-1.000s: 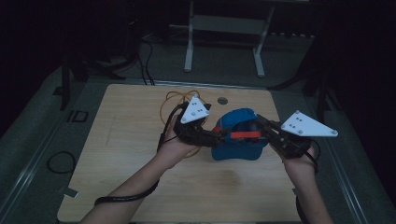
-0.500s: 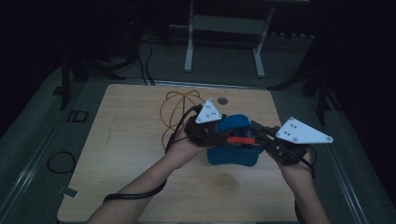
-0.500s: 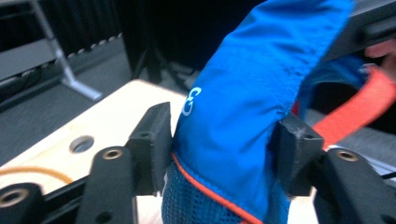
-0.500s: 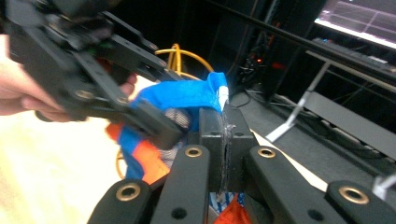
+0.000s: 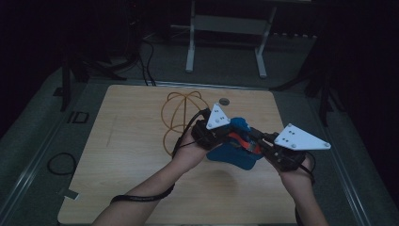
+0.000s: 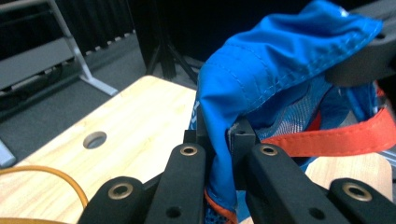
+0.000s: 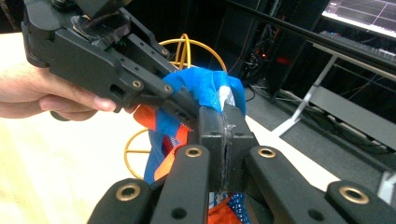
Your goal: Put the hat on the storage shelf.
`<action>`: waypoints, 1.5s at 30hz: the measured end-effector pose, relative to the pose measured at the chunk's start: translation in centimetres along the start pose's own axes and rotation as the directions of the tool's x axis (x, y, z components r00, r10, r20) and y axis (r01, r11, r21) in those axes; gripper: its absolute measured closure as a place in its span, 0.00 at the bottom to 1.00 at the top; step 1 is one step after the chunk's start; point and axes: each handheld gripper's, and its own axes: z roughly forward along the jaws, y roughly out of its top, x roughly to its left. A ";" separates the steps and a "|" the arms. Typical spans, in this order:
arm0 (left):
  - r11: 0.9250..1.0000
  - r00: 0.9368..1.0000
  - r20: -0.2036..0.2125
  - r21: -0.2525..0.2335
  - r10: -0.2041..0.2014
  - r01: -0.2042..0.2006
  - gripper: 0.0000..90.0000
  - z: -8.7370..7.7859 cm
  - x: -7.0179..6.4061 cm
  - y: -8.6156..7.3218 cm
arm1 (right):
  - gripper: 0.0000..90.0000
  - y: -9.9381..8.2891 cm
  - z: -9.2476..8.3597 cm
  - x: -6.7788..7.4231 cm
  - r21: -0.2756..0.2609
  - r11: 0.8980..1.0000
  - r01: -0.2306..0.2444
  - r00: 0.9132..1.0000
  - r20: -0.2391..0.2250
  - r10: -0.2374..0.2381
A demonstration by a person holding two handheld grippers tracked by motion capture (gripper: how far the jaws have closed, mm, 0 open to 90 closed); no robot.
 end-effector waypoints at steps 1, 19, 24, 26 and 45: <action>1.000 1.000 -0.005 -0.009 0.007 -0.007 0.98 -0.1 -0.1 0.0 | 0.98 -0.1 -0.1 0.0 0.000 1.000 -0.006 1.000 -0.003 0.006; 0.992 0.999 0.034 -0.127 0.024 -0.019 0.98 -2.0 -0.5 0.8 | 0.65 0.6 -4.8 0.9 -0.081 0.996 -0.026 0.997 -0.079 0.020; 0.980 0.991 0.110 -0.192 0.082 -0.060 0.98 -3.1 -0.7 0.8 | 0.65 0.0 -5.8 0.8 -0.081 0.997 -0.016 0.998 -0.062 0.011; 0.968 0.982 0.146 -0.237 0.119 -0.082 0.98 -3.7 -0.5 0.7 | 0.65 -0.7 -5.5 0.7 -0.066 0.997 -0.038 0.997 -0.075 0.033; 0.934 0.889 0.423 -0.358 0.176 -0.015 0.97 -5.4 1.4 -1.4 | 0.52 -4.3 -4.6 4.6 -0.042 0.995 -0.089 0.968 -0.237 0.076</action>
